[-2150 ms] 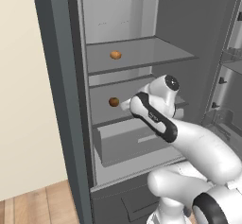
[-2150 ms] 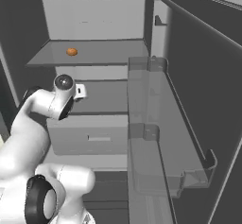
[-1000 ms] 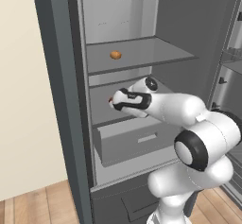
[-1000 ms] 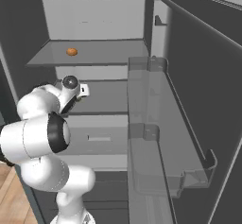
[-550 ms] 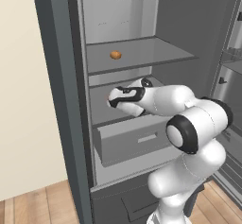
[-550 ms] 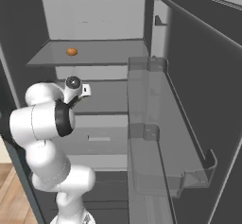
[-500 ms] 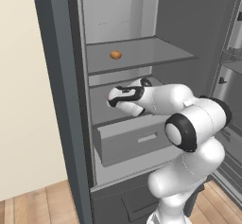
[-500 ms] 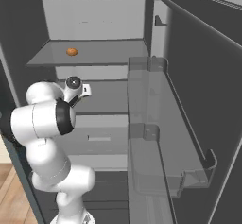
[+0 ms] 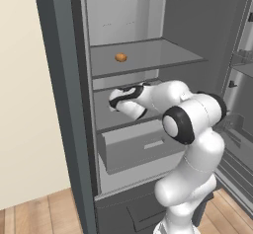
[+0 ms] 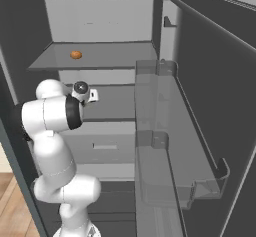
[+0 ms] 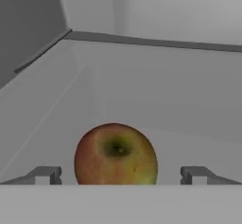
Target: Retrieve the tangerine and apple from the fridge and place them into the bowl on the dining table.
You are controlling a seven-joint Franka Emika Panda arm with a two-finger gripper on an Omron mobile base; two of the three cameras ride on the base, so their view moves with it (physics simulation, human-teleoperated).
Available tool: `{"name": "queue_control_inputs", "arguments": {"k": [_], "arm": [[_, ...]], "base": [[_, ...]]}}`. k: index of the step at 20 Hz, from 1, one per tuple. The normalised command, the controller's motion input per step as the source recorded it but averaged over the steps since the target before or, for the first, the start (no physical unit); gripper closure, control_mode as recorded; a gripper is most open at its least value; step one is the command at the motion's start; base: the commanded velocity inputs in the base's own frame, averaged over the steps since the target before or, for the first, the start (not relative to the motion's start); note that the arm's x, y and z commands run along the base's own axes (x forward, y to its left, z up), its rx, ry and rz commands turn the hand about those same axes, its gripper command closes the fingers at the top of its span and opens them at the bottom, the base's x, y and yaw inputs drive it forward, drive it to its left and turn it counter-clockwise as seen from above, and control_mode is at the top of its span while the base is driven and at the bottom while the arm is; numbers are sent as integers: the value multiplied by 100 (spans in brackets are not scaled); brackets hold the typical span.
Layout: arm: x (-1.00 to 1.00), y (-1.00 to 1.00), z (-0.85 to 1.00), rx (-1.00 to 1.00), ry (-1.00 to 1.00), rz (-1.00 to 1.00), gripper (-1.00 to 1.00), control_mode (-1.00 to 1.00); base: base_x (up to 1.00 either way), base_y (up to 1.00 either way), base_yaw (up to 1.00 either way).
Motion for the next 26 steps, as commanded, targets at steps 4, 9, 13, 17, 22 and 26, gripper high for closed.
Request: {"name": "queue_control_inputs", "arguments": {"k": [4, 9, 13, 17, 22, 26], "arm": [[35, 6, -22, 0, 0, 0, -100, -100], [32, 8, -26, 0, 0, 0, -100, -100], [24, 5, -29, 0, 2, 0, -100, -100], [3, 0, -35, 0, 7, 0, -100, -100], [0, 2, -46, 0, 10, 0, -100, -100], [0, 2, -54, -1, 13, -1, -100, -100]], "base": [[0, 0, 0], [0, 0, 0], [0, 0, 0], [0, 0, 0], [0, 0, 0], [0, 0, 0]]}}
